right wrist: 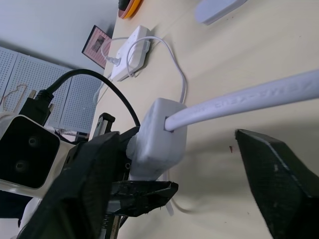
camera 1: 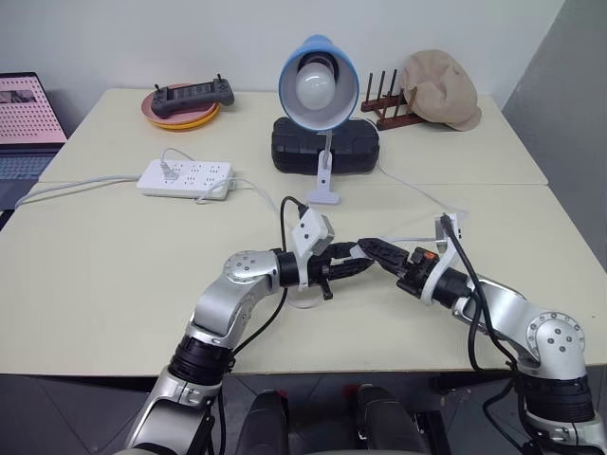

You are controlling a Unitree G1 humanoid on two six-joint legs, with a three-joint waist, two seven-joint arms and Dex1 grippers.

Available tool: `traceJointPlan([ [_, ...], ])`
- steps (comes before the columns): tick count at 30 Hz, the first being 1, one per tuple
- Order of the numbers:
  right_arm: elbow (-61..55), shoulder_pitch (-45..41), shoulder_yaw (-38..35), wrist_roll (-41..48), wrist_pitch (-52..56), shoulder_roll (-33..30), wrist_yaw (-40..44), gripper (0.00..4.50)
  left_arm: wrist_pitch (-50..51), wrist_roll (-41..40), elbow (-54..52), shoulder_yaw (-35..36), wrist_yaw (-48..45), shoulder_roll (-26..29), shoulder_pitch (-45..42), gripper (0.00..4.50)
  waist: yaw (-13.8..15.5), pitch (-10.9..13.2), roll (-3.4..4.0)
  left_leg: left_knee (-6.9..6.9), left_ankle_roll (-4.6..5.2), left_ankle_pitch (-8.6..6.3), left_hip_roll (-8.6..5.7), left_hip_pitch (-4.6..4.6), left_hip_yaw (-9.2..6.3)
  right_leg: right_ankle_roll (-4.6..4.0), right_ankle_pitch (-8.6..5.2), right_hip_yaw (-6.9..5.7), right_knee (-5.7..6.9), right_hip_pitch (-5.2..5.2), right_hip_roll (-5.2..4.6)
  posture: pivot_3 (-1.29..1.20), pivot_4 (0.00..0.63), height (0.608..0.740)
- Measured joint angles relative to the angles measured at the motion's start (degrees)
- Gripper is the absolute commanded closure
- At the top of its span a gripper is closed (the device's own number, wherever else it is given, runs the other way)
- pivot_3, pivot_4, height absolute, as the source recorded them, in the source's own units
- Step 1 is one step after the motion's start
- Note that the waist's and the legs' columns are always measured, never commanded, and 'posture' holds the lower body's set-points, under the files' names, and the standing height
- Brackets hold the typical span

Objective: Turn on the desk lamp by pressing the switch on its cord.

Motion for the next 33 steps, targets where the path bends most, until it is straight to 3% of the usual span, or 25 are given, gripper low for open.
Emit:
traceJointPlan([
  [7,-0.22,-0.43,0.61,0.44,0.00,-0.87,1.09,3.22,0.00,0.04,1.12,-0.58,-0.10,-0.05,-0.17,3.41,0.05,0.00,0.00,0.00,0.00,0.00,0.00,0.00,0.00,0.00,0.00,0.00,0.00,-0.01,0.00,0.00,0.150,0.740],
  [13,-1.17,-0.65,1.78,-0.95,0.12,-2.70,2.75,3.85,-0.36,0.06,1.85,-1.03,-0.24,-0.08,-0.41,3.41,0.07,-0.01,0.02,0.00,0.00,0.00,0.00,0.00,0.00,-0.01,0.00,0.00,0.00,-0.01,0.00,0.00,0.150,0.740],
  [29,-3.40,-2.88,4.28,-6.62,0.30,-5.90,4.28,3.86,-1.29,0.75,3.18,-1.28,-0.39,-0.24,-1.37,3.41,0.08,-0.01,0.02,-0.01,0.00,0.00,0.00,-0.02,0.00,-0.01,-0.01,-0.01,-0.02,-0.02,0.00,0.00,0.150,0.740],
  [30,-3.43,-2.88,4.37,-6.87,0.31,-5.92,4.35,3.51,-1.31,0.76,3.35,-1.30,-0.43,-0.26,-1.38,3.41,0.08,-0.01,0.02,-0.01,0.00,0.00,0.00,-0.02,0.00,-0.01,-0.01,0.00,-0.02,-0.02,0.00,0.00,0.150,0.740],
  [31,-3.44,-2.88,4.39,-7.00,0.30,-5.99,4.54,3.51,-1.36,0.77,3.38,-1.31,-0.47,-0.26,-1.38,3.41,0.08,-0.01,0.02,-0.01,0.00,0.00,0.00,-0.02,0.00,-0.01,-0.01,0.00,-0.02,-0.02,0.00,0.00,0.150,0.740],
  [33,-3.47,-2.87,4.39,-7.20,0.27,-6.18,4.76,3.02,-1.40,0.77,3.39,-1.31,-0.58,-0.22,-1.41,3.41,0.08,-0.01,0.02,-0.01,0.00,0.00,0.00,-0.02,0.00,-0.01,-0.01,0.00,-0.02,-0.02,0.00,0.00,0.150,0.740],
])
